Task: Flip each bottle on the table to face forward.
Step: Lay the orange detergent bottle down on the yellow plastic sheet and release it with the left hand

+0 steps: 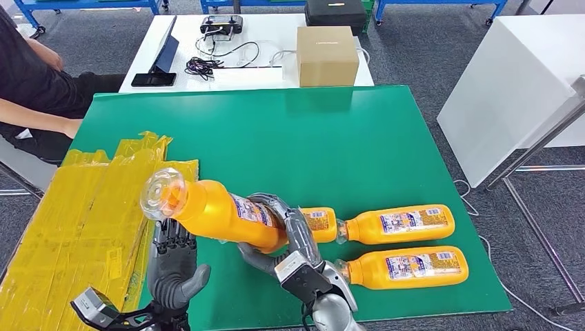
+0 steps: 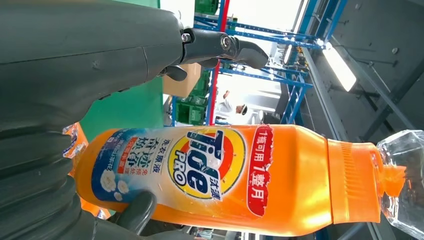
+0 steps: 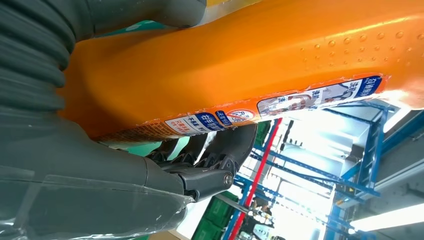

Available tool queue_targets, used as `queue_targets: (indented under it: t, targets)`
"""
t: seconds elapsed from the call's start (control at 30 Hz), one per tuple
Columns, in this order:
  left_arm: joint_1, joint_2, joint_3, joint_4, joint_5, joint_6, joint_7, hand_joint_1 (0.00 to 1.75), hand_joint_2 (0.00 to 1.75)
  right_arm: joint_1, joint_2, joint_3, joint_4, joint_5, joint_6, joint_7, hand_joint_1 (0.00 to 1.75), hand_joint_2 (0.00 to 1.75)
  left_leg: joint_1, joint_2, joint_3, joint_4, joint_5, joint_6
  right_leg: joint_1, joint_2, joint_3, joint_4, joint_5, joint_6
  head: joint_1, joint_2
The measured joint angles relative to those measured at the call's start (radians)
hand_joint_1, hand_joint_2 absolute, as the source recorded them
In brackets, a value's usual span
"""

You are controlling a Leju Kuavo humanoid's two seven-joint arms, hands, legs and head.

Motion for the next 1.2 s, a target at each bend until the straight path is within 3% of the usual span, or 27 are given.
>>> queue_targets:
  t: [0.3, 0.4, 0.53, 0.63, 0.77, 1.2]
  targets:
    - [0.000, 0.001, 0.000, 0.000, 0.000, 0.000, 0.000, 0.00, 1.75, -0.002, 0.001, 0.001, 0.008, 0.000, 0.000, 0.000, 1.75, 1.75, 0.000, 0.000, 0.000, 0.000, 0.000, 0.000, 0.000, 0.000, 0.000, 0.000, 0.000, 0.000, 0.000, 0.000]
    - [0.000, 0.002, -0.002, -0.001, -0.004, -0.004, 0.000, 0.00, 1.75, -0.014, 0.002, 0.012, 0.020, 0.050, 0.019, 0.043, 1.74, 1.75, 0.000, 0.000, 0.000, 0.000, 0.000, 0.000, 0.000, 0.000, 0.000, 0.000, 0.000, 0.000, 0.000, 0.000]
    - [-0.005, 0.010, -0.016, -0.005, -0.008, 0.006, -0.001, 0.00, 1.75, -0.114, 0.026, 0.105, 0.175, 0.167, -0.058, 0.137, 1.74, 1.75, 0.000, 0.002, 0.000, 0.000, 0.001, 0.000, 0.001, 0.000, 0.001, 0.000, 0.000, 0.000, 0.000, 0.000]
    - [-0.007, 0.018, -0.016, -0.015, -0.002, 0.009, -0.001, 0.00, 1.75, -0.186, 0.034, 0.197, 0.294, 0.140, -0.126, 0.171, 1.75, 1.75, 0.001, -0.001, 0.000, 0.000, 0.002, 0.000, 0.001, -0.003, 0.001, 0.000, 0.000, 0.000, 0.000, 0.000]
    - [-0.006, 0.024, -0.018, -0.031, 0.004, 0.003, -0.001, 0.00, 1.75, -0.235, 0.040, 0.277, 0.402, 0.131, -0.136, 0.190, 1.75, 1.75, 0.000, -0.001, -0.001, 0.000, 0.002, 0.000, 0.001, -0.004, 0.001, 0.001, 0.000, 0.000, 0.000, 0.000]
    - [-0.003, 0.034, -0.013, -0.052, 0.012, -0.014, -0.001, 0.00, 1.75, -0.284, 0.053, 0.349, 0.525, 0.118, -0.130, 0.192, 1.74, 1.75, 0.000, -0.002, -0.001, 0.000, 0.002, 0.000, 0.000, -0.005, 0.001, 0.001, 0.000, 0.000, 0.000, 0.000]
